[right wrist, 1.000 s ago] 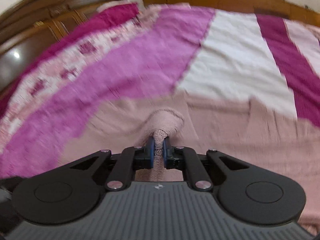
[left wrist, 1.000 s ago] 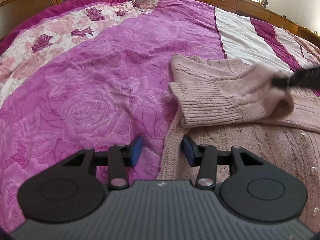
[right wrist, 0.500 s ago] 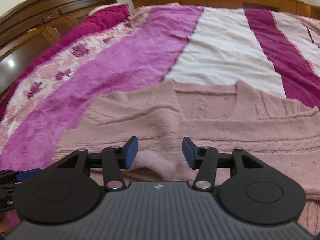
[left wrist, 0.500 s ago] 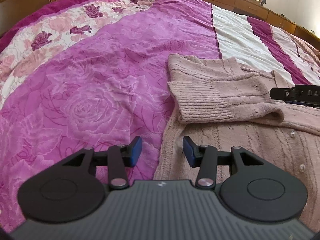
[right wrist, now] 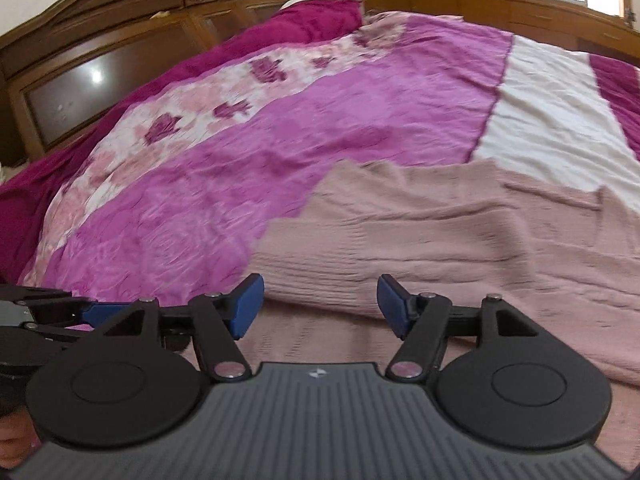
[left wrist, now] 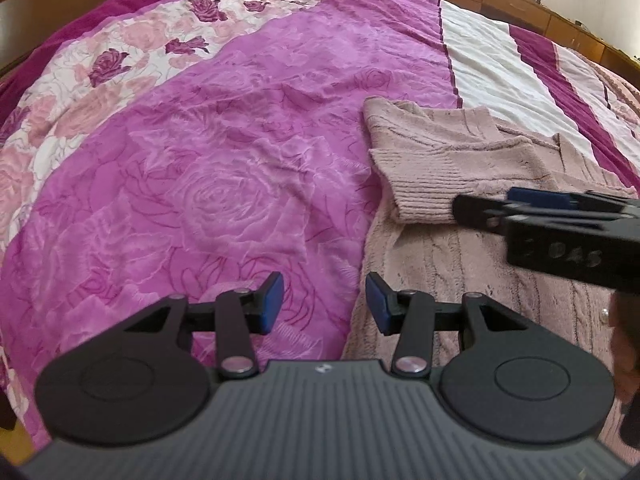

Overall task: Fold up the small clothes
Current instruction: 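Grasp the sleeve cuff again with the right gripper and lift it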

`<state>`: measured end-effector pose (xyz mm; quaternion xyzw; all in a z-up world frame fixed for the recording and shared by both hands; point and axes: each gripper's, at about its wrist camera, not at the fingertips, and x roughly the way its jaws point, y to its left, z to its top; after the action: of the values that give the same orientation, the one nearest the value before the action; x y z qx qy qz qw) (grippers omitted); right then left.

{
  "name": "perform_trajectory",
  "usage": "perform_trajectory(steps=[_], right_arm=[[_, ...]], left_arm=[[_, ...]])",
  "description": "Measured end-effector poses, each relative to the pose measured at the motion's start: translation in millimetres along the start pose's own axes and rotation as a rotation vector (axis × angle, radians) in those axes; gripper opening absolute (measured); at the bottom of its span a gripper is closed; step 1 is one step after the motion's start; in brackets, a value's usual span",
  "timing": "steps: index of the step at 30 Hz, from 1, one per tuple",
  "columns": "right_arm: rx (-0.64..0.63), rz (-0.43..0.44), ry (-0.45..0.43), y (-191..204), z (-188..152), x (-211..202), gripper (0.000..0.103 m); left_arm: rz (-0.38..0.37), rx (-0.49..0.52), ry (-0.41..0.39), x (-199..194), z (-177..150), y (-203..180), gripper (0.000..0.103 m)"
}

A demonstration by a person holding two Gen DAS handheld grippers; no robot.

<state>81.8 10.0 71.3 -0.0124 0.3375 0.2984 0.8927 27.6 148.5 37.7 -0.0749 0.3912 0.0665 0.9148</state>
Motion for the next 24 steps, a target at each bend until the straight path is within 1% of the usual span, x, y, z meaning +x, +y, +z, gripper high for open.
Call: perform_trajectory(steps=[7,15,16,18,19,20,21,22,23,24], right_arm=[[0.000,0.045,0.030,14.2,0.9,25.8,0.070],[0.006,0.037,0.047,15.0,0.0,50.2,0.070],[0.005,0.030,0.045,14.9,-0.7,51.7,0.067],[0.006,0.016,0.030,14.3,-1.9,51.9,0.056],[0.009,0.015,0.024,12.7,-2.4,51.3,0.048],[0.020,0.032,0.014,10.2,-2.9,49.4,0.042],[0.031,0.052,0.007,8.6,-2.9,47.7,0.029],[0.038,0.062,-0.003,7.6,-3.0,45.6,0.020],[0.037,0.059,-0.019,7.9,-3.1,42.3,0.017],[0.037,0.058,-0.033,8.3,-2.5,39.3,0.016]], left_arm=[[0.000,-0.021,0.003,1.1,-2.6,7.8,0.047],[-0.001,-0.034,0.009,5.0,-5.0,14.1,0.047],[-0.002,-0.035,0.008,4.8,-5.0,14.4,0.047],[-0.002,-0.037,0.007,4.6,-4.9,14.9,0.047],[-0.001,-0.039,0.007,4.4,-5.0,15.3,0.047],[0.000,-0.041,0.006,4.4,-4.8,15.9,0.047],[0.001,-0.043,0.006,4.2,-4.6,16.4,0.047],[0.003,-0.045,0.005,3.9,-4.4,16.7,0.047],[0.006,-0.048,0.004,3.5,-4.1,16.8,0.047],[0.009,-0.049,0.003,3.3,-3.6,16.8,0.047]])
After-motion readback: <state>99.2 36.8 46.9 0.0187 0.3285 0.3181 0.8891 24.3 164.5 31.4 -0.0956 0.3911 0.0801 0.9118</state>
